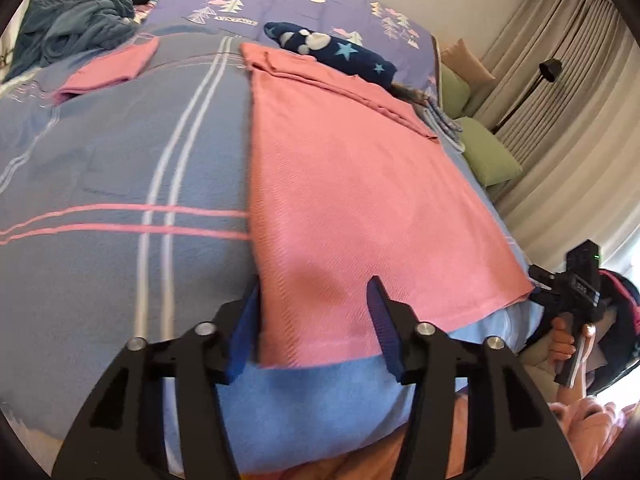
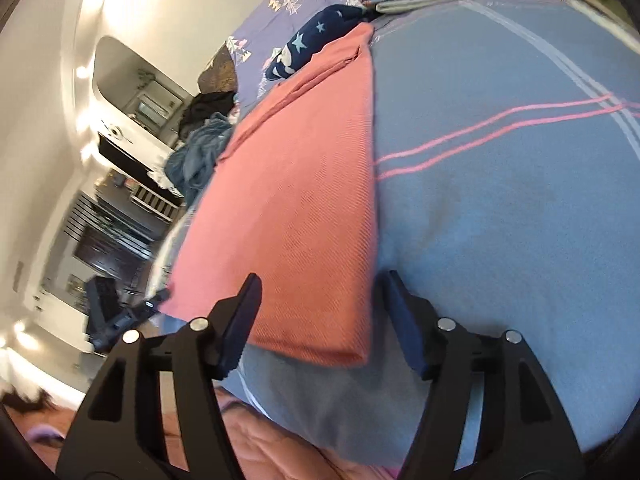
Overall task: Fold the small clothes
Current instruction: 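Grasp the hem end of the pink strip with both grippers, then lift the hem end with both grippers, fold it toward the collar, release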
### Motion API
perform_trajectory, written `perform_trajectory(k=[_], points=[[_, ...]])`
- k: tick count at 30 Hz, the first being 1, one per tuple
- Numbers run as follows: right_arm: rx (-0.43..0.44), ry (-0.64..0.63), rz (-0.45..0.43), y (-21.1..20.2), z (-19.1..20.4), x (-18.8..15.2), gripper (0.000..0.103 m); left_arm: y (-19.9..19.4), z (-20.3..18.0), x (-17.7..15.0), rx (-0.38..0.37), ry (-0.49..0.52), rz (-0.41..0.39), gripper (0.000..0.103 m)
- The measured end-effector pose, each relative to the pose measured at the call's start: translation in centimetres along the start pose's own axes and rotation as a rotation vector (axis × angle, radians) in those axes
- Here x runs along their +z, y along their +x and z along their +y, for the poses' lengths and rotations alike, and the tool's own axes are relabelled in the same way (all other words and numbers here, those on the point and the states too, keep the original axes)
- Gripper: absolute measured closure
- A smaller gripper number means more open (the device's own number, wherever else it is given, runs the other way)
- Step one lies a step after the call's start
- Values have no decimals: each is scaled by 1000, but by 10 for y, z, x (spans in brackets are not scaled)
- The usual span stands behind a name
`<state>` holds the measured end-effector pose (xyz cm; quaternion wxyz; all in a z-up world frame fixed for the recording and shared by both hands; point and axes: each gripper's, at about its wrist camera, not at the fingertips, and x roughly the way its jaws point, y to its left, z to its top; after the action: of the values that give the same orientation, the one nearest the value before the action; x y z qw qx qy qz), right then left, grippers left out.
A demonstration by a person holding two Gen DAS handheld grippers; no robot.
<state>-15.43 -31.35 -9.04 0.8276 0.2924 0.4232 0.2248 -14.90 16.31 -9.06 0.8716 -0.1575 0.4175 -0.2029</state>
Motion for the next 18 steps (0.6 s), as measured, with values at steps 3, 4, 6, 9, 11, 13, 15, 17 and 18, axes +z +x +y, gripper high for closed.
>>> perform_trajectory(k=[3, 4, 6, 9, 11, 13, 15, 17, 18], points=[[-11, 54, 48, 11, -1, 2, 99, 6, 3, 3, -31, -50, 26, 98], [-13, 55, 27, 6, 1, 2, 99, 3, 3, 4, -35, -58, 18, 98], [16, 51, -38, -14, 6, 2, 99, -10, 4, 6, -43, -76, -26, 98], [65, 31, -113, -43, 20, 3, 99, -38, 1, 13, -89, -97, -98, 99], [74, -2, -148, -57, 34, 4, 99, -52, -8, 17, -94, -71, -138, 99], [83, -40, -180, -69, 50, 4, 99, -70, -23, 22, -93, -29, -184, 99], [80, -88, -221, -90, 68, 1, 99, -91, -38, 23, -96, 11, -226, 99], [60, -132, -253, -110, 83, -3, 99, -110, -48, 22, -82, 40, -245, 99], [54, -146, -263, -118, 89, -6, 99, -124, -56, 20, -76, 61, -258, 99]])
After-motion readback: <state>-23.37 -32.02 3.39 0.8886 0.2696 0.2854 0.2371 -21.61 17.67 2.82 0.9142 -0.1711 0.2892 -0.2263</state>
